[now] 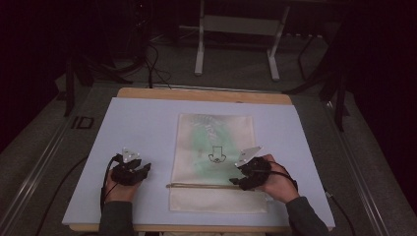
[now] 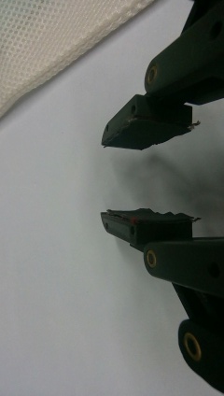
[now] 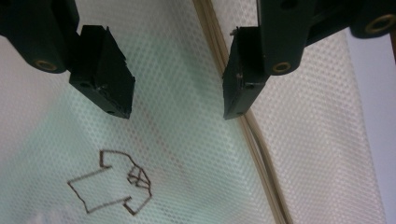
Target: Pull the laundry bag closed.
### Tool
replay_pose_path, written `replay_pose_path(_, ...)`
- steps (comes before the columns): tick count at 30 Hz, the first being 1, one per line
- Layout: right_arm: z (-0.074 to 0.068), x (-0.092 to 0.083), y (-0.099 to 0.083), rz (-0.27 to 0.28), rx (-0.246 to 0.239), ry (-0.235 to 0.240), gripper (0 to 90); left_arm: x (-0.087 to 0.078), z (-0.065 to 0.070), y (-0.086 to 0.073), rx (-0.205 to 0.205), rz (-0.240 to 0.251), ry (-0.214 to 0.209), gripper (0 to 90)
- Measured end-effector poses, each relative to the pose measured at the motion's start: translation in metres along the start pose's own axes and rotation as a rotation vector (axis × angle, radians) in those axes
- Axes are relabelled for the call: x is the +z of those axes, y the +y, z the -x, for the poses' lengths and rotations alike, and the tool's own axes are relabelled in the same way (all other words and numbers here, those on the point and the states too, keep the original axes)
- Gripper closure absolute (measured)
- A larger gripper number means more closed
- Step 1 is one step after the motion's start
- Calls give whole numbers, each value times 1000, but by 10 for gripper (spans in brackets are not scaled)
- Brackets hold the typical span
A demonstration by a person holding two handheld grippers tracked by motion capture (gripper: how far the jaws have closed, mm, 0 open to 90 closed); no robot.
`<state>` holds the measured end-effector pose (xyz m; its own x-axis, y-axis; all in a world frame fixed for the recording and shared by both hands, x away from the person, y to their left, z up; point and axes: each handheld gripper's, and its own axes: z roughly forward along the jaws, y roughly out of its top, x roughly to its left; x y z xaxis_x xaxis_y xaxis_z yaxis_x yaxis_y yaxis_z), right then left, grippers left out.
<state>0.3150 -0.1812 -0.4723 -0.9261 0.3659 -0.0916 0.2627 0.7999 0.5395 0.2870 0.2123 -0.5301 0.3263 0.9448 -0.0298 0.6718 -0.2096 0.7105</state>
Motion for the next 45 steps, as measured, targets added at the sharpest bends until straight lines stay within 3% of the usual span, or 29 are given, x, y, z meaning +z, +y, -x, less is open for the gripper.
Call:
replay_pose_path(19, -9, 16, 35, -4, -64, 41, 433, 0, 0, 0, -4, -1, -2, 567)
replay_pose_path(45, -24, 39, 69, 15, -131, 86, 483, 0, -1, 0, -5, -1, -3, 565)
